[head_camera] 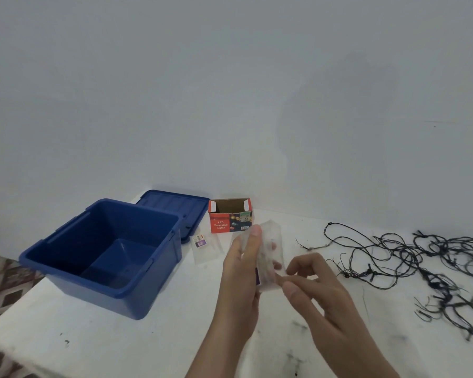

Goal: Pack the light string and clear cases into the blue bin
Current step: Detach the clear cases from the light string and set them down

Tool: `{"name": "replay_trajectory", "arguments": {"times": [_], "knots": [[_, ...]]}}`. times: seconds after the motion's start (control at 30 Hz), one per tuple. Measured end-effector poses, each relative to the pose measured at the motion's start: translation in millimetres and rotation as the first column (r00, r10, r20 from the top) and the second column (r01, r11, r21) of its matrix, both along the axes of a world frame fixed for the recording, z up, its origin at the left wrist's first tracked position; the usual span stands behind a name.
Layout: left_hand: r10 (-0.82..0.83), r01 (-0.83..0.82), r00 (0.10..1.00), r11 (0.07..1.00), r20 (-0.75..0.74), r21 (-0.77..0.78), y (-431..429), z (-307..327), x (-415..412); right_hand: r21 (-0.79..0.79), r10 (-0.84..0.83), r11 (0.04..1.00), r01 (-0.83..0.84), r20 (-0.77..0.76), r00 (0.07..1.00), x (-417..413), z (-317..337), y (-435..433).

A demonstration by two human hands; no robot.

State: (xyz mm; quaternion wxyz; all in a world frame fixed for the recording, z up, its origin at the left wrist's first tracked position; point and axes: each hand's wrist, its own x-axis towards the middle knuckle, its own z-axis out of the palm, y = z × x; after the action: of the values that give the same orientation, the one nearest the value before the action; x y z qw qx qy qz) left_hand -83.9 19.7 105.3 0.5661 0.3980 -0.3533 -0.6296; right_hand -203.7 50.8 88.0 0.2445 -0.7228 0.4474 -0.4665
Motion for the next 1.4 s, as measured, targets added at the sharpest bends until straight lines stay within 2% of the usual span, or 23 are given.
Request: {"name": "replay_trajectory", "arguments": {"times": [0.1, 0.17, 0.23, 0.3, 0.37, 0.4, 0.43, 0.5, 0.57, 0.63, 0.7, 0.73, 0.87, 1.13, 1.23, 1.4], "knots": [[-0.017, 0.019, 0.997, 1.000, -0.071, 0.023, 2, -1, 1, -0.014, -0.031, 0.999, 0.030, -0.068, 0.997, -4, 2, 0], [-0.009, 0.014, 0.990, 0.999, -0.138, 0.032, 3, 1, 2, -0.020, -0.060, 0.998, 0.059, -0.036, 0.998, -4, 9, 1], [-0.003, 0.007, 0.984, 1.000, -0.179, 0.020, 4, 1, 1, 0.004, -0.121, 0.993, 0.122, 0.120, 0.985, -5, 13, 1], [0.001, 0.000, 0.981, 1.000, -0.193, 0.008, 4, 1, 1, 0.153, -0.180, 0.978, 0.140, 0.292, 0.939, -5, 12, -2], [0.011, -0.013, 0.986, 1.000, -0.165, -0.013, 4, 2, 0, 0.343, -0.154, 0.939, -0.024, 0.480, 0.864, -6, 8, -6], [0.019, -0.023, 0.990, 0.999, -0.140, -0.030, 4, 2, -1, 0.379, -0.133, 0.918, -0.115, 0.568, 0.812, -7, 6, -8], [0.033, -0.039, 0.993, 0.998, -0.110, -0.050, 4, 2, -1, 0.371, -0.116, 0.913, -0.171, 0.636, 0.763, -8, 7, -8], [0.077, -0.080, 0.996, 0.994, -0.042, -0.075, 3, 1, -3, 0.314, -0.131, 0.942, -0.116, 0.663, 0.737, -7, 10, -6], [0.117, -0.117, 0.993, 0.990, 0.003, -0.076, 2, 0, -6, 0.208, -0.194, 0.974, 0.093, 0.544, 0.817, -5, 7, -5], [0.149, -0.145, 0.988, 0.986, 0.042, -0.081, 1, -2, -8, -0.103, -0.246, 0.955, 0.278, 0.252, 0.936, -2, 5, -5], [0.173, -0.164, 0.981, 0.982, 0.093, -0.098, 1, -5, -10, -0.335, -0.338, 0.888, 0.315, -0.010, 0.941, 1, 2, -5], [0.184, -0.172, 0.976, 0.979, 0.119, -0.108, 0, -6, -11, -0.377, -0.355, 0.874, 0.306, -0.067, 0.932, 2, -1, -6], [0.227, -0.204, 0.958, 0.969, 0.176, -0.137, 0, -8, -13, -0.445, -0.370, 0.853, 0.271, -0.151, 0.917, 2, -3, -8], [0.213, -0.183, 0.960, 0.968, 0.181, -0.170, -1, -5, -13, -0.400, -0.286, 0.902, 0.164, -0.269, 0.920, -6, 4, -8], [0.204, -0.172, 0.962, 0.969, 0.183, -0.175, 0, -4, -13, -0.359, -0.258, 0.919, 0.162, -0.238, 0.936, -5, 1, -7], [0.222, -0.193, 0.962, 0.964, 0.156, -0.184, 1, -6, -14, -0.345, -0.289, 0.906, 0.247, -0.074, 0.955, -1, 3, -5]]}}
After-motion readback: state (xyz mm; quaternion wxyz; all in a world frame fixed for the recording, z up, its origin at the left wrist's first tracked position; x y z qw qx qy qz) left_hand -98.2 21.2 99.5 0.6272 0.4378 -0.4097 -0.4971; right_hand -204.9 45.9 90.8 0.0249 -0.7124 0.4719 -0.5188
